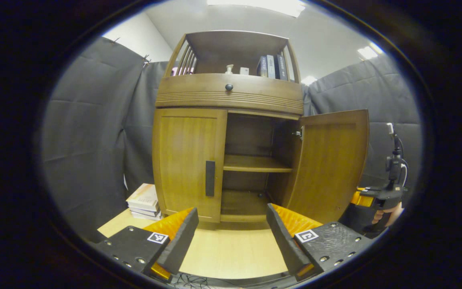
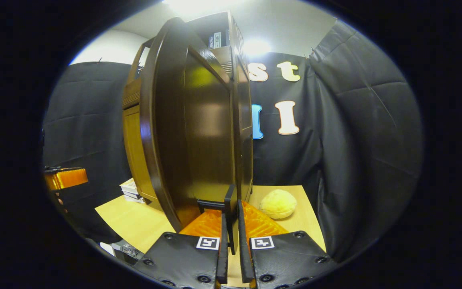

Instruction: Open the right door of the double-door shoe cabinet with the right hand, and open the left door with the left hand.

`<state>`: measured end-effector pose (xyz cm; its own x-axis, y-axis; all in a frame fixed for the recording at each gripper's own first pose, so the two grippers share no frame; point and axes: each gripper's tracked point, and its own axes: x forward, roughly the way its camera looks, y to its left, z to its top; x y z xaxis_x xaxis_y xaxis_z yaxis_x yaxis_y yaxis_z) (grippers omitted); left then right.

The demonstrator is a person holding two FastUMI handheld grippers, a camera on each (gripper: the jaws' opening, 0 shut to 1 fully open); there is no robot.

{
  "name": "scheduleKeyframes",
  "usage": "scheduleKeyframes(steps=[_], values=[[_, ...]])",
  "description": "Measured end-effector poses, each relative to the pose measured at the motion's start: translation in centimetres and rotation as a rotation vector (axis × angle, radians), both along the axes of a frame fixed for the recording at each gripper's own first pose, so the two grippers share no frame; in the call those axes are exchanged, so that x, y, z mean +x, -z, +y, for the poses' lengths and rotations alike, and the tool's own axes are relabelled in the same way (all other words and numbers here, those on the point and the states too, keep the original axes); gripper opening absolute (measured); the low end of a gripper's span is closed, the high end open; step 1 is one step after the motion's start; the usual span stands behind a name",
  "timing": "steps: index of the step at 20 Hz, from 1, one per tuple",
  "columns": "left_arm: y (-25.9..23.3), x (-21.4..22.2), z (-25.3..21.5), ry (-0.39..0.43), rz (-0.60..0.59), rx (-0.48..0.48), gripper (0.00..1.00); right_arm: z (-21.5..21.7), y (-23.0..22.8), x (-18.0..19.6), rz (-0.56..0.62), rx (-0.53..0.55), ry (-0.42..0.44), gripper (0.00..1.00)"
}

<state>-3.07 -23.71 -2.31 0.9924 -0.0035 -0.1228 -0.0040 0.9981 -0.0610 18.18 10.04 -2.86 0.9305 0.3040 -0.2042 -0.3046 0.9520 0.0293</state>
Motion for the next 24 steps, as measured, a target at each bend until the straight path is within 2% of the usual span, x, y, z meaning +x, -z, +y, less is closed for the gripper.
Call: scheduleKeyframes(steps=[6, 9, 11, 13, 16, 18, 19, 21, 24], values=[[0.5, 1.7, 1.5, 0.032, 0.013, -0.013, 1.00, 0.0, 1.1, -1.9, 0.086, 0.019, 0.059, 0.15], [0.5, 3.0, 2.5, 0.059, 0.012, -0.008, 1.00, -0.9, 1.5, -3.4, 0.119, -0.010, 0.110, 0.15], [0.2, 4.7, 3.8, 0.077, 0.010, -0.006, 1.00, -1.3, 2.1, -4.2, 0.156, -0.021, 0.164, 0.15], [0.0, 6.3, 5.0, 0.098, 0.004, -0.005, 1.00, -0.5, 2.3, -5.9, 0.182, -0.017, 0.184, 0.15], [-0.1, 8.8, 7.1, 0.124, -0.019, 0.008, 1.00, -0.9, 1.8, -6.0, 0.163, -0.074, 0.211, 0.15], [-0.4, 10.6, 8.3, 0.144, -0.032, 0.009, 1.00, -0.5, 1.1, -5.3, 0.124, -0.060, 0.238, 0.15], [-0.5, 11.3, 8.7, 0.155, -0.037, 0.007, 1.00, 0.0, 0.5, -4.6, 0.095, -0.049, 0.252, 0.07], [-0.6, 12.7, 9.7, 0.171, -0.038, 0.006, 1.00, 1.3, -0.3, -3.5, 0.045, -0.020, 0.260, 0.17], [-1.1, 14.4, 11.1, 0.190, -0.054, 0.008, 1.00, 2.9, -1.3, -2.3, 0.001, 0.022, 0.258, 0.57]])
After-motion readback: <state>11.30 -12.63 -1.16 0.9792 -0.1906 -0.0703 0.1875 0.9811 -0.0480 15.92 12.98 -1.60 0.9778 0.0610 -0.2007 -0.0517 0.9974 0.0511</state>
